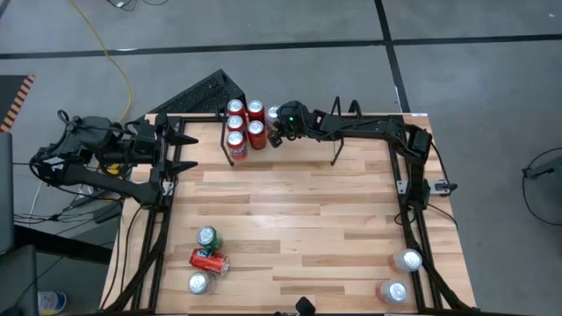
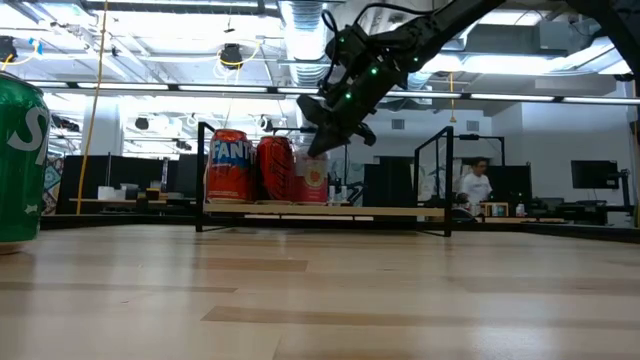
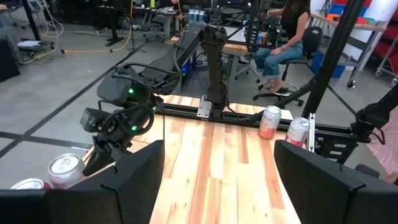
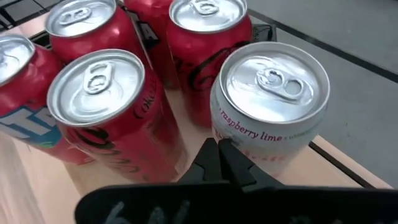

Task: Place canned beverage on shelf
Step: Put the pink white soda can on the shelf, then put the pink white soda can on the shelf and align with the other pink white soda can

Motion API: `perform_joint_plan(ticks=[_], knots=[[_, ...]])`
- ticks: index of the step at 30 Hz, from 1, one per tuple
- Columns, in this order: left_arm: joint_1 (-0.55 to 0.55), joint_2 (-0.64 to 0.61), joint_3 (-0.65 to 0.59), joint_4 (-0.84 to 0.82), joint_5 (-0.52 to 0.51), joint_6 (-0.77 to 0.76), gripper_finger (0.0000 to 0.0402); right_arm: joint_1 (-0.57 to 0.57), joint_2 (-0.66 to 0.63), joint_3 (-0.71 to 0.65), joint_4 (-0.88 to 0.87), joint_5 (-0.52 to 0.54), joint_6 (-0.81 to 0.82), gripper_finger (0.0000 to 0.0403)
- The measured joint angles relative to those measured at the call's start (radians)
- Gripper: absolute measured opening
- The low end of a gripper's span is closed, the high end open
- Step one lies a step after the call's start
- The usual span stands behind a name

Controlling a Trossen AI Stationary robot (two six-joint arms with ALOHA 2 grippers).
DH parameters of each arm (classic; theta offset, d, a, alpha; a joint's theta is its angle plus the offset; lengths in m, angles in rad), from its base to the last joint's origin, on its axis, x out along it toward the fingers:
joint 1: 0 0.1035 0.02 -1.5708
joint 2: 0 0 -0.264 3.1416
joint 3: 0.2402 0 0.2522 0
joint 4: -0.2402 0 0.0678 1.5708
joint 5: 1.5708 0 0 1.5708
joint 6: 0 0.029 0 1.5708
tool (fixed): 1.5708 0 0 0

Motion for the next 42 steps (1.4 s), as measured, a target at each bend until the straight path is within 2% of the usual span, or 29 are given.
perform_joint_plan(ticks=[9,13,20,28,33,42], knots=[[0.0,0.0,0.0,-0.006,0.0,-0.004,0.029,-0.003,0.0,-0.001,-0.009,-0.002,0.0,0.0],[0.0,0.0,0.0,-0.029,0.0,-0.021,0.029,0.012,-0.033,-0.001,-0.061,-0.049,-0.011,0.0],[0.0,0.001,0.0,-0.039,0.004,-0.024,0.029,0.073,-0.174,0.113,-0.446,-0.129,-0.078,0.0],[0.0,0.091,0.0,-0.038,0.142,-0.033,0.029,0.25,-0.354,0.247,-0.892,-0.145,-0.07,0.0],[0.0,0.173,0.0,-0.036,0.158,-0.033,0.029,0.398,-0.447,0.263,-1.043,-0.139,0.121,0.0],[0.0,0.316,0.0,0.055,0.199,0.038,0.029,0.764,-0.451,0.26,-1.438,-0.134,0.737,0.0]])
